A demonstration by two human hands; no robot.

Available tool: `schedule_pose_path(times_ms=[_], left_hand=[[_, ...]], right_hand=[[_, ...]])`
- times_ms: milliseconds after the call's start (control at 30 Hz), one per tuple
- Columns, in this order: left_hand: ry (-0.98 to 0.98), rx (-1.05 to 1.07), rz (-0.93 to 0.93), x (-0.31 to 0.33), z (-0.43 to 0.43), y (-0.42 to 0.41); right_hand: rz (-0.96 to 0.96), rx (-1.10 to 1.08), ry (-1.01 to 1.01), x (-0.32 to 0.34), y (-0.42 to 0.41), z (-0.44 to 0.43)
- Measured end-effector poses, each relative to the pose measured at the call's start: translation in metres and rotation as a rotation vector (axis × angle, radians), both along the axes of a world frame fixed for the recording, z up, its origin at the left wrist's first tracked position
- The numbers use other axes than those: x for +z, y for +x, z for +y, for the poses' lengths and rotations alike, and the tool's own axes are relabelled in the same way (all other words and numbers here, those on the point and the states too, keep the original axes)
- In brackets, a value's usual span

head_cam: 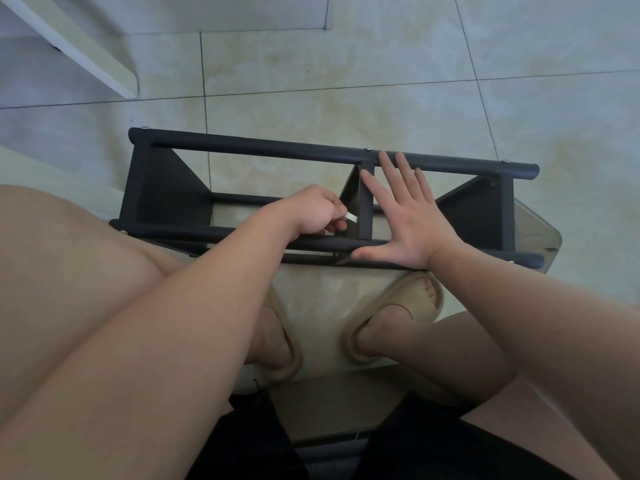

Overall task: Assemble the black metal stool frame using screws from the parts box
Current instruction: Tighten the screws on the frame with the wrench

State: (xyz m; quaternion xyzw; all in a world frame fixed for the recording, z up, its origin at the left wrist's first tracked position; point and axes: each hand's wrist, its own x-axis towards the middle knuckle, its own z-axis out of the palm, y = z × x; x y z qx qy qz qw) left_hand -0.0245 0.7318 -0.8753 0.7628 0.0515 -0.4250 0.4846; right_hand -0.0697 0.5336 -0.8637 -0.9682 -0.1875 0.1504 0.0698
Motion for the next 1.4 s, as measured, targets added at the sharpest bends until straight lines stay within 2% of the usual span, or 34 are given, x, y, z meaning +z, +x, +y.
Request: schedule_pose_path(times_ms=[433, 1100, 1267, 1400], left_hand=[[0.042, -0.123, -0.092, 0.0016, 0.0063, -0.0031], [0.167, -0.362, -0.130, 0.0078, 0.0075, -0.0030], [0.172, -0.351, -0.146, 0.0089, 0.0073, -0.0029], [0.208, -0.282, -0.237, 0.0088, 0.0089, -0.0021]], right_hand=[[-0.007, 0.003, -0.013, -0.0002, 0.0001, -0.0002], [-0.011, 0.002, -0.002, -0.0012, 0.0001, -0.0003], [-0.001, 0.002, -0.007, -0.0005, 0.0005, -0.0005], [0.002, -0.002, -0.017, -0.0004, 0.0007, -0.0003]])
